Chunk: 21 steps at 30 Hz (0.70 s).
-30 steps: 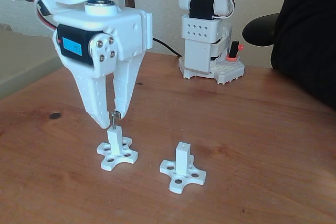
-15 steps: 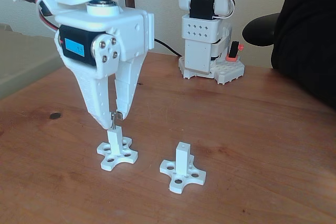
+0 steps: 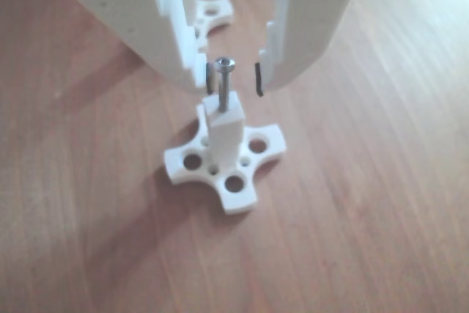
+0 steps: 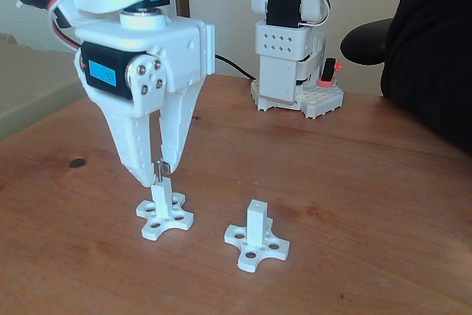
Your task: Grab the screw and set it in the hole.
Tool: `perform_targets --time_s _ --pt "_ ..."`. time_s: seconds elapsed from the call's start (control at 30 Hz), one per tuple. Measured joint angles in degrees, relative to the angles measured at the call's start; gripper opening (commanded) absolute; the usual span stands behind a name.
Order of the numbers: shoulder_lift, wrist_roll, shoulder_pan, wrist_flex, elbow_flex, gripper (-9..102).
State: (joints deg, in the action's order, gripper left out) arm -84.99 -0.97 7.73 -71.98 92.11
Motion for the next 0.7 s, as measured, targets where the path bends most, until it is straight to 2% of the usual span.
perform_targets --time_s 0.7 --pt "0.00 -0.88 0.00 -0.09 0.00 6"
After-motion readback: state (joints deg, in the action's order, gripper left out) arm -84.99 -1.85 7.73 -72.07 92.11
